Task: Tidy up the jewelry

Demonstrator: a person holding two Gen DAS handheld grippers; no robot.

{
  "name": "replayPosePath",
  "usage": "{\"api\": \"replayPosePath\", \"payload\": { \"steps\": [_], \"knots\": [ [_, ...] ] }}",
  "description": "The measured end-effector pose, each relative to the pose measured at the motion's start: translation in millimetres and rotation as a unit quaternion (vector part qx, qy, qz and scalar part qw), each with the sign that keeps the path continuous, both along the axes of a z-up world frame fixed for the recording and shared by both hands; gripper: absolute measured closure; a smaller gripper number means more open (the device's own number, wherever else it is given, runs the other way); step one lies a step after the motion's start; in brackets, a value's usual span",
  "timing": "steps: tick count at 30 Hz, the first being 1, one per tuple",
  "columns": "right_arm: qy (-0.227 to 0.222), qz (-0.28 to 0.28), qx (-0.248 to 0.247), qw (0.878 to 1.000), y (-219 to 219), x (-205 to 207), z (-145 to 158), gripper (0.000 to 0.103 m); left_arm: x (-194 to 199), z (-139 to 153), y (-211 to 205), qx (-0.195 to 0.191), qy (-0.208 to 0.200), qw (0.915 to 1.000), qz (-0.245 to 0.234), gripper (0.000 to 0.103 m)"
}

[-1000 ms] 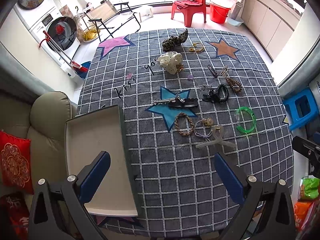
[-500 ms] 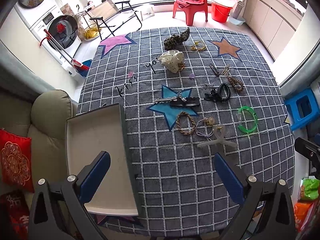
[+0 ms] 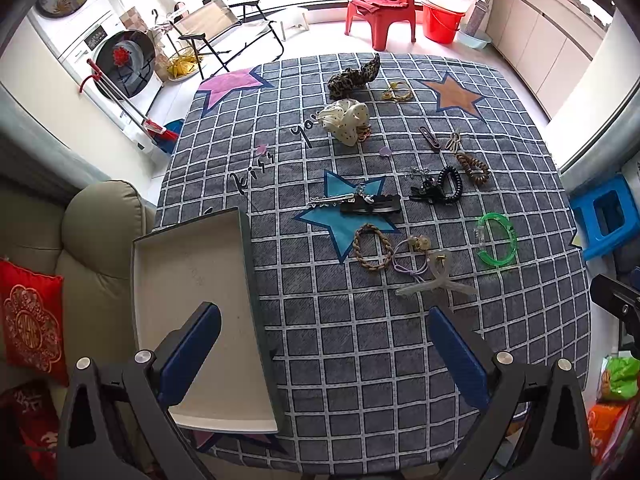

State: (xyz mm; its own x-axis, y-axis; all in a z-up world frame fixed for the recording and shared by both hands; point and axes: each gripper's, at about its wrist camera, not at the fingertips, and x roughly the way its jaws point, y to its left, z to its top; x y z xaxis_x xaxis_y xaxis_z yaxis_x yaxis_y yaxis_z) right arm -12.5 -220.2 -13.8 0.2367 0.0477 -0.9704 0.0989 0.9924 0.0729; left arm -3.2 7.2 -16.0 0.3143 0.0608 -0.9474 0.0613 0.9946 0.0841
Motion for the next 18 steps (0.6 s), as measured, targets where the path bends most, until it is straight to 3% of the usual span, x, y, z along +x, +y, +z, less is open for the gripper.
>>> {"api": "replayPosePath", "payload": {
  "steps": [18],
  "knots": [
    [0.001,0.0,0.001,1.0,0.6,1.4,-1.5,0.0,3.7,-5.1,2.7,0.001,0.003,1.0,0.001,0.0]
  ]
}}
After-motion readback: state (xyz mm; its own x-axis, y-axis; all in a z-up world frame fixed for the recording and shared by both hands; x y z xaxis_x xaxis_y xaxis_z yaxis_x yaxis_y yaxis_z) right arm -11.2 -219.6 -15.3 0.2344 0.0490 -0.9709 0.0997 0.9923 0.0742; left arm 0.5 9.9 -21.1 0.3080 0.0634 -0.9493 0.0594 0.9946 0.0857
